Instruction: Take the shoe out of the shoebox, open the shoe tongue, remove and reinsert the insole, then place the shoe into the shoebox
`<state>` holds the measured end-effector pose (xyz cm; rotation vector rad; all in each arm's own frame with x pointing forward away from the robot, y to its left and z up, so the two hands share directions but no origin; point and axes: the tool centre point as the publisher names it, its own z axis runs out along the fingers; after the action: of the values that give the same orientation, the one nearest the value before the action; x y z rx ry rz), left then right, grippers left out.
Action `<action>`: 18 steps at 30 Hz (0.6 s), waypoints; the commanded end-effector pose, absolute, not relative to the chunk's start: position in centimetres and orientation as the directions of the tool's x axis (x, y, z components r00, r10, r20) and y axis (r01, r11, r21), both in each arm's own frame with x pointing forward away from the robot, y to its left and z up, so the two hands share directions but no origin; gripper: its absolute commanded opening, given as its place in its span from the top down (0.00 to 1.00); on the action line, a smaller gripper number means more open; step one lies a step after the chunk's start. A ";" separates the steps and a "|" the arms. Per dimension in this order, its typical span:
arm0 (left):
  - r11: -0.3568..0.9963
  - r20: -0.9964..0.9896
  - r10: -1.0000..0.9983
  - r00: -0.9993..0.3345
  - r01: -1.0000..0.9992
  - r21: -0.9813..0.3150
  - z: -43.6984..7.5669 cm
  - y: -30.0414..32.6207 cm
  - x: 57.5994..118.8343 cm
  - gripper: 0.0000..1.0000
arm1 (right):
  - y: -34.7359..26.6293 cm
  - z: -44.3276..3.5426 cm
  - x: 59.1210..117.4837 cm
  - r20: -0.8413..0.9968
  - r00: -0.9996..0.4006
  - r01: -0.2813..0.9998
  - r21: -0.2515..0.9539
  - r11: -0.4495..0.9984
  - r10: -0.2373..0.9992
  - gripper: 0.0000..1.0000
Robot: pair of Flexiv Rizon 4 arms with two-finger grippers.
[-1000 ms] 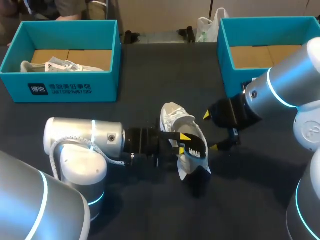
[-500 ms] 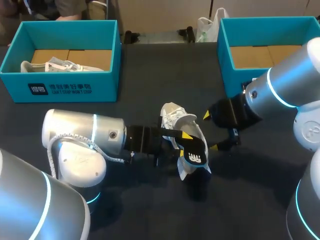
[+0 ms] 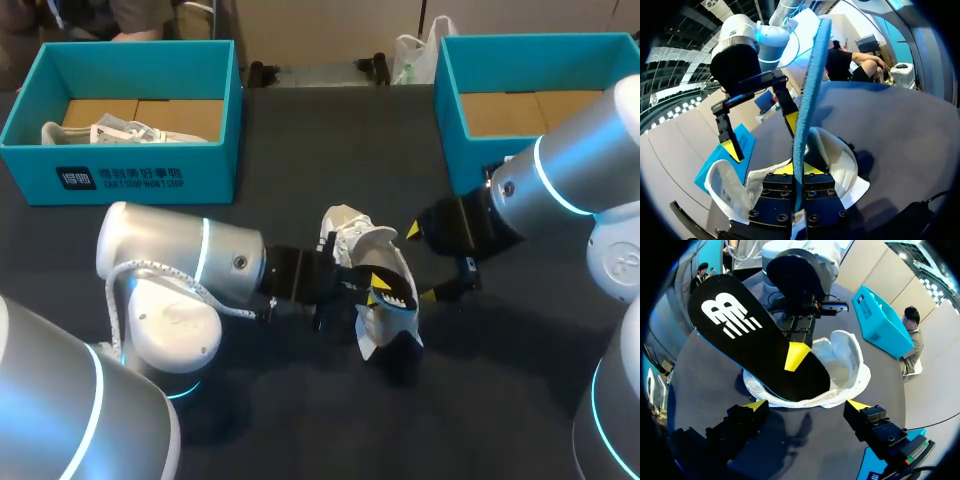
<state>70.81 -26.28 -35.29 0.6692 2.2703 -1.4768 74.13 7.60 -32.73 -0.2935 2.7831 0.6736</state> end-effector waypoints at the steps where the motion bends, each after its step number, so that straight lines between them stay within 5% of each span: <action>1: 0.362 -0.529 0.190 -0.827 0.560 -0.746 -35.9 -26.7 71.3 1.00 | 7.7 -32.8 74.1 -0.299 -0.945 -0.254 0.417 0.873 -0.132 0.00; 17: 0.394 -0.517 0.136 -0.845 0.525 -0.754 -36.7 -26.0 72.1 1.00 | 7.7 -32.8 74.1 -0.299 -0.945 -0.254 0.417 0.873 -0.132 0.00; 18: 0.388 -0.515 0.131 -0.847 0.521 -0.760 -36.5 -26.0 72.1 0.90 | 7.7 -32.8 74.1 -0.299 -0.945 -0.254 0.417 0.873 -0.132 0.00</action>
<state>72.06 -25.77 -36.47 0.5683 2.2803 -1.4475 74.13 7.60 -32.73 -0.2936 2.7831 0.6737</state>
